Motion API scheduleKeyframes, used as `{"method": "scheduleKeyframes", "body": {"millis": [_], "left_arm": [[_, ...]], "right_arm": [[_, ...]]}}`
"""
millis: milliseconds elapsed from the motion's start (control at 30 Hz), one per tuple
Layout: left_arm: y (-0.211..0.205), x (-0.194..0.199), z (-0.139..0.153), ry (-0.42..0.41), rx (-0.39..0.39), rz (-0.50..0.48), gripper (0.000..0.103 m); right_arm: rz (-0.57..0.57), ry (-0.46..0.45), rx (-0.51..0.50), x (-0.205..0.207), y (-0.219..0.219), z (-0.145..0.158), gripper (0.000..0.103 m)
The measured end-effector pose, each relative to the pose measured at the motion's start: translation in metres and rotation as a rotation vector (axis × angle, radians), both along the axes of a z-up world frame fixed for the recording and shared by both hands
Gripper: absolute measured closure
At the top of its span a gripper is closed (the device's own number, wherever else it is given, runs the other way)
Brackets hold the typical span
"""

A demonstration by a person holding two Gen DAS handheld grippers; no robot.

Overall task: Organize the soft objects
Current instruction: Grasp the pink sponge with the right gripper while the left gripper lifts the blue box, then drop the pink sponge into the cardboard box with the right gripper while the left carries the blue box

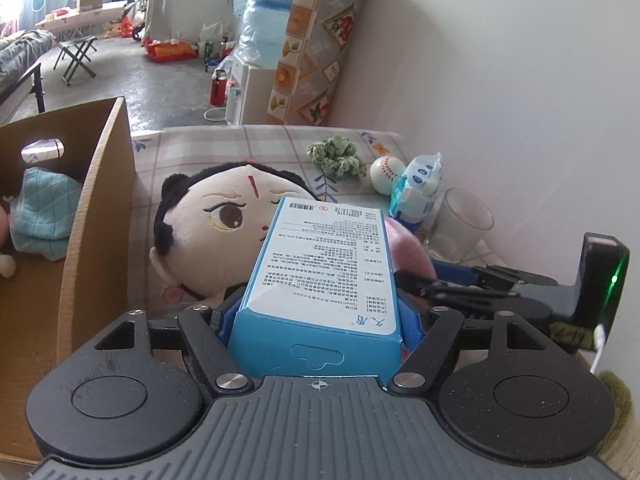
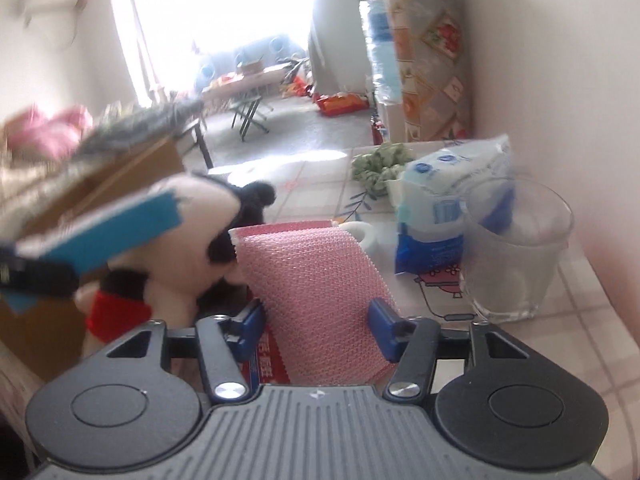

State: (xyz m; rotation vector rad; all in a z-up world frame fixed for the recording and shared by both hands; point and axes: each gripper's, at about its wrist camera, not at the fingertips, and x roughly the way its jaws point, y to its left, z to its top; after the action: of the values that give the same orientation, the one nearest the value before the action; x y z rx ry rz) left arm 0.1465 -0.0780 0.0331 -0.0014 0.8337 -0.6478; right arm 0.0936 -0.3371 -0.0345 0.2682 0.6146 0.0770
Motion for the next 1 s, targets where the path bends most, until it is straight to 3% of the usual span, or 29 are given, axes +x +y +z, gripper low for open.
{"method": "scheduleKeyframes", "body": {"millis": [200, 567, 800, 1000], "left_arm": [[0.018, -0.009, 0.005, -0.033, -0.066, 0.031, 0.03], [0.081, -0.032, 0.054, -0.119, -0.137, 0.164, 0.03], [0.139, -0.022, 0.101, -0.184, -0.113, 0.318, 0.03], [0.168, 0.018, 0.114, -0.176, -0.089, 0.402, 0.03]], "right_arm": [[-0.072, -0.047, 0.05, -0.014, -0.014, 0.014, 0.064], [-0.13, -0.155, 0.06, -0.055, -0.011, 0.063, 0.068], [0.049, -0.303, 0.12, -0.053, 0.026, 0.134, 0.068], [0.298, -0.331, 0.221, 0.008, 0.09, 0.184, 0.068]]}}
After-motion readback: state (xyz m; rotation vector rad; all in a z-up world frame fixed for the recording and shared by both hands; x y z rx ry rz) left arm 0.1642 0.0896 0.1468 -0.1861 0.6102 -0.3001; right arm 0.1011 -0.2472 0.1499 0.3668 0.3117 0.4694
